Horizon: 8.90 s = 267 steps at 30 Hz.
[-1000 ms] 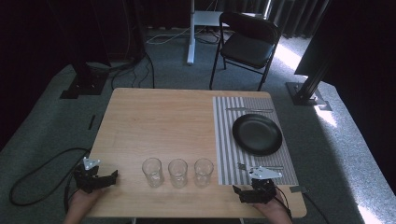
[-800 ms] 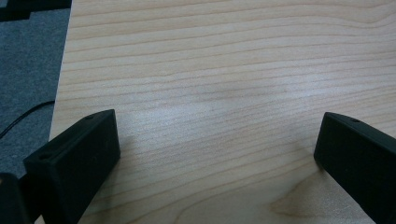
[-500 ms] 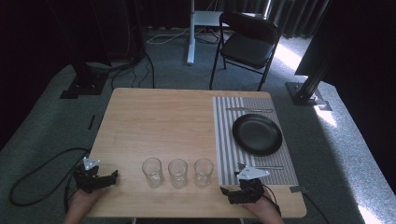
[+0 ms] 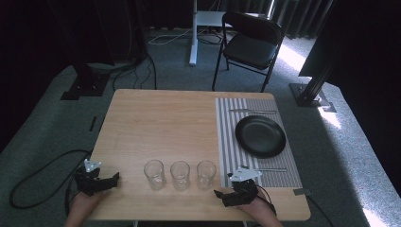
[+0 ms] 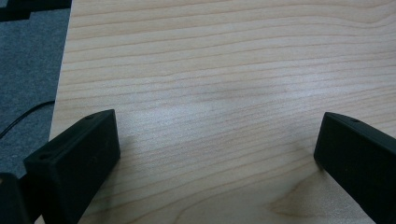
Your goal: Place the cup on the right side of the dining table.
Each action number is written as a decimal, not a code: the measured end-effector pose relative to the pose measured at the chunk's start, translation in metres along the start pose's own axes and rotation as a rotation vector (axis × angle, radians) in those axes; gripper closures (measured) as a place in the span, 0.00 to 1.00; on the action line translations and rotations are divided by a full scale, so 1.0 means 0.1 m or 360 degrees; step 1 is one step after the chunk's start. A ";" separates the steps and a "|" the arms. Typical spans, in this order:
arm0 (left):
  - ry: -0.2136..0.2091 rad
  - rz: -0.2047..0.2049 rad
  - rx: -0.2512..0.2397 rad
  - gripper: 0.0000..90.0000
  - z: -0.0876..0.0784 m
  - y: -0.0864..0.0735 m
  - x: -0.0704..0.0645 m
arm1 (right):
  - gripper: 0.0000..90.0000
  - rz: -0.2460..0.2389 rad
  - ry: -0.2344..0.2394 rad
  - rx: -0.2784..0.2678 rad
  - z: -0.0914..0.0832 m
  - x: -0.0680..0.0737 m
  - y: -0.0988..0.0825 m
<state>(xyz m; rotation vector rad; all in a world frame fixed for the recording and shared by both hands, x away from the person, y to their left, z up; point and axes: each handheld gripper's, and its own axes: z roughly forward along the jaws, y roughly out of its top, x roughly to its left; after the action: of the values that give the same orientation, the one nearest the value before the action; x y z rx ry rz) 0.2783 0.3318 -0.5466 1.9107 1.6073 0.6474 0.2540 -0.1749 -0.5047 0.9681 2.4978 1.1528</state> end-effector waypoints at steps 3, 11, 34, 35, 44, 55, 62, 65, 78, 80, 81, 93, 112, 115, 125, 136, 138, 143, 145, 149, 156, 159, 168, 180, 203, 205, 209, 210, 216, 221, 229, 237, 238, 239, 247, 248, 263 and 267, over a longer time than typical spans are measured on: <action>0.0000 0.0000 0.0001 0.01 0.00 0.00 0.00 | 0.18 -0.0011 0.0020 -0.0017 0.02 0.01 0.04; 0.0000 0.0000 0.0000 0.01 0.00 0.00 0.00 | 0.18 -0.0037 0.0062 -0.0060 0.10 0.05 0.16; 0.0000 0.0000 0.0000 0.01 0.00 0.00 0.00 | 0.18 -0.0055 0.0094 -0.0186 0.22 0.05 0.35; 0.0000 0.0000 0.0000 0.01 0.00 0.00 0.00 | 0.18 -0.0060 0.0094 -0.0187 0.23 0.06 0.36; 0.0000 0.0000 0.0000 0.01 0.00 0.00 0.00 | 0.18 -0.0081 0.0084 -0.0214 0.31 0.09 0.42; 0.0000 0.0000 0.0000 0.01 0.00 0.00 0.00 | 0.21 -0.0067 0.0080 -0.0270 0.33 0.06 0.45; 0.0000 0.0001 0.0000 0.01 0.00 0.00 0.00 | 0.24 -0.0086 0.0066 -0.0300 0.34 0.09 0.44; 0.0000 0.0000 0.0000 0.01 0.00 0.00 0.00 | 0.25 -0.0088 0.0063 -0.0298 0.34 0.09 0.43; 0.0000 0.0001 0.0000 0.01 0.00 0.00 0.00 | 0.32 -0.0140 0.0026 -0.0274 0.35 0.13 0.45; 0.0000 0.0000 0.0000 0.01 0.00 0.00 0.00 | 0.32 -0.0145 0.0016 -0.0258 0.34 0.14 0.46; 0.0000 0.0000 0.0000 0.01 0.00 0.00 0.00 | 0.32 -0.0160 0.0004 -0.0257 0.34 0.15 0.46; 0.0000 0.0000 0.0000 0.01 0.00 0.00 0.00 | 0.32 -0.0141 -0.0002 -0.0193 0.31 0.12 0.51; 0.0000 0.0000 -0.0002 0.01 0.00 0.00 0.00 | 0.32 -0.0083 -0.0163 -0.0244 0.18 -0.05 0.63; 0.0000 0.0000 -0.0002 0.01 0.00 0.00 0.00 | 0.32 -0.0074 -0.0201 -0.0244 0.17 -0.10 0.65; 0.0000 0.0003 0.0000 0.01 0.00 0.00 0.00 | 0.32 -0.0027 -0.0298 -0.0251 0.13 -0.25 0.74; 0.0000 0.0003 0.0000 0.01 0.00 0.00 0.00 | 0.32 0.0029 -0.0327 -0.0247 0.15 -0.39 0.82; 0.0000 0.0003 0.0000 0.01 0.00 0.00 0.00 | 0.32 0.0031 -0.0336 -0.0255 0.14 -0.42 0.83; 0.0000 0.0003 0.0000 0.01 0.00 0.00 0.00 | 0.32 0.0051 -0.0366 -0.0271 0.13 -0.49 0.89; 0.0000 0.0003 0.0000 0.01 0.00 0.00 0.00 | 0.32 0.0059 -0.0378 -0.0272 0.12 -0.52 0.90; 0.0000 0.0003 0.0000 0.01 0.00 0.00 0.00 | 0.32 0.0068 -0.0396 -0.0273 0.12 -0.56 0.92; 0.0000 0.0002 -0.0001 0.01 0.00 0.00 0.00 | 0.32 0.0098 -0.0427 -0.0275 0.12 -0.66 0.97; 0.0000 0.0002 -0.0001 0.01 0.00 0.00 0.00 | 0.32 0.0112 -0.0433 -0.0281 0.12 -0.69 0.99; 0.0000 0.0003 0.0000 0.01 0.00 0.00 0.00 | 0.32 0.0150 -0.0457 -0.0291 0.14 -0.83 1.08; 0.0000 0.0003 0.0000 0.01 0.00 0.00 0.00 | 0.32 0.0208 -0.0489 -0.0293 0.20 -1.01 1.17; 0.0000 0.0003 0.0000 0.01 0.00 0.00 0.00 | 0.32 0.0277 -0.0621 -0.0251 0.38 -1.34 1.38; 0.0000 0.0003 0.0000 0.01 0.00 0.00 0.00 | 0.32 0.0296 -0.0637 -0.0237 0.44 -1.38 1.39; 0.0000 0.0003 0.0000 0.01 0.00 0.00 0.00 | 0.32 0.0300 -0.0657 -0.0231 0.48 -1.43 1.42; 0.0000 0.0003 0.0000 0.01 0.00 0.00 0.00 | 0.32 0.0311 -0.0660 -0.0228 0.50 -1.45 1.44; 0.0000 0.0003 0.0000 0.01 0.00 0.00 0.00 | 0.32 0.0306 -0.0691 -0.0204 0.58 -1.54 1.51; 0.0000 0.0003 0.0000 0.01 0.00 0.00 0.00 | 0.32 0.0338 -0.0705 -0.0194 0.62 -1.61 1.54; 0.0000 0.0003 -0.0001 0.01 0.00 0.00 0.00 | 0.32 0.0394 -0.0748 -0.0185 0.66 -1.76 1.59; 0.0000 0.0003 0.0000 0.01 0.00 0.00 0.00 | 0.32 0.0438 -0.0774 -0.0146 0.75 -1.89 1.60; 0.0000 0.0003 0.0000 0.01 0.00 0.00 0.00 | 0.32 0.0438 -0.0774 -0.0146 0.75 -1.89 1.60; 0.0000 0.0003 0.0000 0.01 0.00 0.00 0.00 | 0.32 0.0441 -0.0783 -0.0140 0.77 -1.90 1.60; 0.0001 0.0003 0.0000 0.01 -0.01 -0.01 0.00 | 0.32 0.0448 -0.0803 -0.0108 0.85 -2.00 1.60; 0.0001 0.0003 0.0000 0.01 -0.01 -0.01 0.00 | 0.32 0.0455 -0.0806 -0.0101 0.87 -2.01 1.61; 0.0000 0.0007 0.0006 0.01 -0.01 -0.01 0.00 | 0.32 0.0488 -0.0821 -0.0055 1.03 -2.11 1.64; 0.0001 0.0007 0.0006 0.01 -0.01 -0.01 0.00 | 0.32 0.0510 -0.0791 -0.0031 1.07 -2.13 1.59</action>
<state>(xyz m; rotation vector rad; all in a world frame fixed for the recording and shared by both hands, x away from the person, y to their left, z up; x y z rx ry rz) 0.2773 0.3325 -0.5464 1.9176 1.6060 0.6471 0.5388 -0.1748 -0.4721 1.4785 1.9824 0.8706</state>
